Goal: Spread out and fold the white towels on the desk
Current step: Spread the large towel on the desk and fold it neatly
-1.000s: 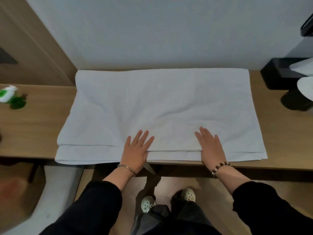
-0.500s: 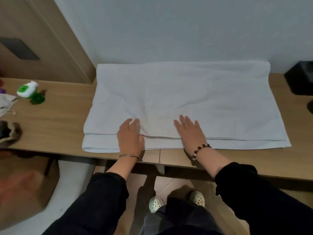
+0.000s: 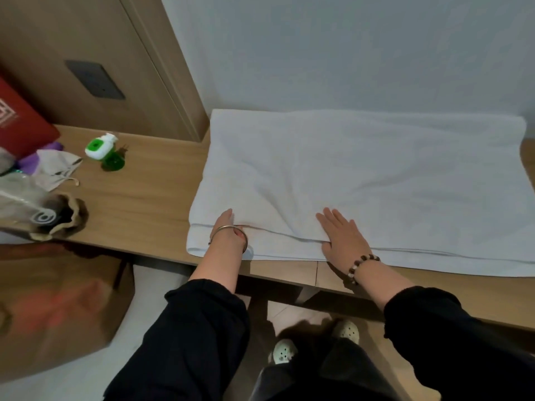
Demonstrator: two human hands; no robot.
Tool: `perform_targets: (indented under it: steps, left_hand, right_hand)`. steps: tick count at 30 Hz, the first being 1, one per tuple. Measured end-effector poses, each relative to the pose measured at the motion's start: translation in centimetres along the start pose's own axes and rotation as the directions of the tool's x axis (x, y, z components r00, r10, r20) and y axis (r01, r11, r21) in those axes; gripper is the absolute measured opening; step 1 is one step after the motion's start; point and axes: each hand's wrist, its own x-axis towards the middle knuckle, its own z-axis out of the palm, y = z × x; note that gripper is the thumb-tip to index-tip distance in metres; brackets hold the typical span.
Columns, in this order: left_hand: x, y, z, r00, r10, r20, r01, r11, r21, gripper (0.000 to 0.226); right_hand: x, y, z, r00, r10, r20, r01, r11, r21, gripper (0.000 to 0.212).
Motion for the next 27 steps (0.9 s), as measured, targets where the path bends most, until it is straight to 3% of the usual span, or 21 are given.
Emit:
perform_targets:
  steps: [2, 5, 8, 11, 13, 15, 16, 17, 19, 20, 22, 25, 27]
  left_hand:
    - [0.1, 0.5, -0.1, 0.999, 0.012, 0.031, -0.014, 0.998, 0.063, 0.015]
    - [0.7, 0.7, -0.5, 0.995, 0.046, 0.086, -0.06, 0.984, 0.167, 0.014]
    - [1.0, 1.3, -1.9, 0.985, 0.026, 0.171, -0.037, 0.997, 0.061, 0.009]
    - [1.5, 1.9, -4.2, 0.942, 0.084, 0.324, -0.078, 0.996, -0.031, 0.006]
    - [1.9, 1.8, -5.6, 0.923, 0.139, 0.36, -0.125, 0.99, -0.061, 0.013]
    - [2.2, 1.3, -6.3, 0.913, 0.174, 0.37, -0.139, 0.983, -0.118, 0.019]
    - [2.2, 1.0, -6.5, 0.908, 0.19, 0.374, -0.147, 0.979, -0.141, 0.021]
    - [2.2, 0.8, -6.6, 0.904, 0.205, 0.376, -0.163, 0.977, -0.139, 0.024]
    - [2.2, 0.3, -6.7, 0.902, 0.228, 0.367, -0.216, 0.974, -0.074, 0.025]
    - [2.2, 0.2, -6.7, 0.909, 0.236, 0.344, -0.238, 0.97, -0.037, 0.025]
    - [2.5, 0.4, -6.7, 0.93, 0.258, 0.262, -0.274, 0.961, 0.025, 0.021]
    - [3.1, 1.0, -7.0, 0.936, 0.346, 0.06, -0.349, 0.895, 0.278, 0.007]
    - [3.3, 1.0, -7.5, 0.937, 0.349, 0.015, -0.344, 0.914, 0.216, 0.002]
  right_hand:
    - [0.2, 0.1, -0.1, 1.0, 0.007, 0.006, -0.007, 1.0, 0.012, 0.07]
    - [0.4, -0.1, -0.1, 0.999, 0.022, -0.031, -0.023, 0.999, -0.023, 0.071]
    - [0.3, -0.5, -0.3, 0.995, 0.029, -0.099, -0.036, 0.997, -0.065, 0.075]
    - [0.7, -0.9, -2.3, 0.993, 0.039, -0.108, -0.045, 0.997, -0.055, 0.064]
    - [0.4, -0.9, -3.4, 0.96, -0.025, -0.277, 0.009, 0.998, -0.06, 0.056]
    - [-0.7, -0.5, -2.9, 0.878, -0.141, -0.457, 0.102, 0.989, -0.109, 0.06]
    - [-1.5, -0.1, -2.1, 0.867, -0.216, -0.449, 0.147, 0.972, -0.184, 0.064]
    - [-2.4, 0.4, -1.1, 0.902, -0.261, -0.344, 0.171, 0.948, -0.27, 0.069]
    - [-3.3, 1.6, 0.7, 0.973, -0.199, -0.114, 0.159, 0.944, -0.29, 0.077]
    - [-3.2, 1.9, 0.9, 0.984, -0.163, -0.072, 0.138, 0.953, -0.27, 0.079]
    - [-2.8, 2.0, 0.9, 0.988, -0.144, -0.055, 0.124, 0.954, -0.272, 0.08]
    - [-2.9, 2.1, 1.0, 0.986, -0.148, -0.082, 0.114, 0.94, -0.32, 0.078]
    - [-3.4, 2.2, 0.9, 0.986, -0.138, -0.096, 0.097, 0.934, -0.344, 0.076]
